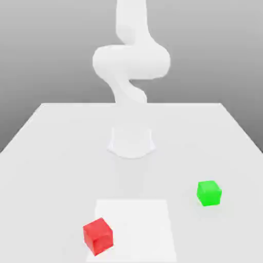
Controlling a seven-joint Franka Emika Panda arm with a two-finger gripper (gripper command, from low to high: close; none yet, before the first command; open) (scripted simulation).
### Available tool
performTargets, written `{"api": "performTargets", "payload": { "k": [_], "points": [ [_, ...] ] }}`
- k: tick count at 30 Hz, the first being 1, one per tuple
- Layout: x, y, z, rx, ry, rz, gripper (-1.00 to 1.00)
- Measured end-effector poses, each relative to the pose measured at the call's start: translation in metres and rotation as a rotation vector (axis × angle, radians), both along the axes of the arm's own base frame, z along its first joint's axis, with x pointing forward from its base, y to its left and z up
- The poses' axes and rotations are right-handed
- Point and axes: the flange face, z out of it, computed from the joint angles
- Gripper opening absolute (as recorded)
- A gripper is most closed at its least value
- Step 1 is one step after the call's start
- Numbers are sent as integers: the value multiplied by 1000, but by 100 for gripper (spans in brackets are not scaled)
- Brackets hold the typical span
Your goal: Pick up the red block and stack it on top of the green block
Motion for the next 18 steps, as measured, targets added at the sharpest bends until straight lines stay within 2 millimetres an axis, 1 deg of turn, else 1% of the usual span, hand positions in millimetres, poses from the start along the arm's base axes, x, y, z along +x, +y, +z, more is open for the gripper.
{"api": "performTargets", "payload": {
  "k": [2, 4, 7, 9, 13, 15, 18],
  "points": [
    [26, -7, -37, -10, 62, 53, 0],
    [48, -13, -73, -21, 120, 102, 0],
    [74, -19, -131, -40, 205, 172, 0],
    [87, -23, -170, -55, 260, 217, 0],
    [102, -31, -250, -90, 369, 304, 0],
    [104, -35, -289, -111, 424, 346, 0],
    [102, -43, -346, -146, 505, 406, 0]
  ]
}}
